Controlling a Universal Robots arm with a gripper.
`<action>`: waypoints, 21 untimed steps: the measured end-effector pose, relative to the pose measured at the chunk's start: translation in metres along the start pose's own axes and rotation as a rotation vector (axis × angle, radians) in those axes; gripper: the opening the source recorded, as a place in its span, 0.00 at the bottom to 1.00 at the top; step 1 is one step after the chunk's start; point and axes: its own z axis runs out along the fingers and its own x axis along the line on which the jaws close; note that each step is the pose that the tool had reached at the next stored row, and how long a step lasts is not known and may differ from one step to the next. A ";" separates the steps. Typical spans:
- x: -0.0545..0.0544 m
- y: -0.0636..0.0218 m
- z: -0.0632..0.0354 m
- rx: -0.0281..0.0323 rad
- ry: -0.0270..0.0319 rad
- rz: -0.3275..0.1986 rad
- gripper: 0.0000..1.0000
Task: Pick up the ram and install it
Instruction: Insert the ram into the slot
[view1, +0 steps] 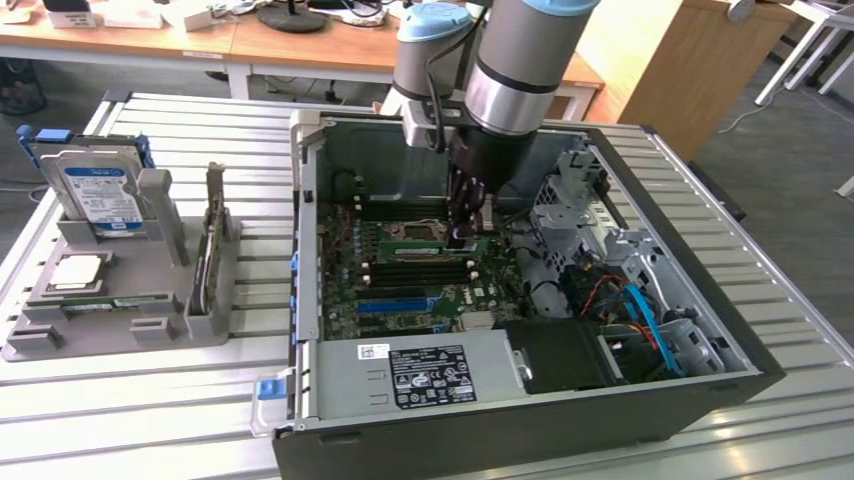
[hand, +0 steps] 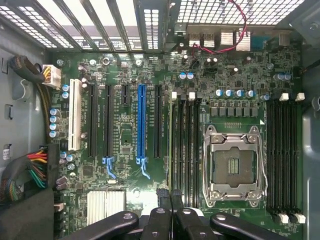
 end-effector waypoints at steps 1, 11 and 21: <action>0.000 0.0000 0.0000 -0.0001 0.0000 0.000 0.12; 0.000 0.0003 0.0011 0.0124 -0.0001 0.000 0.12; 0.000 0.0008 0.0021 0.0123 0.0000 0.000 0.12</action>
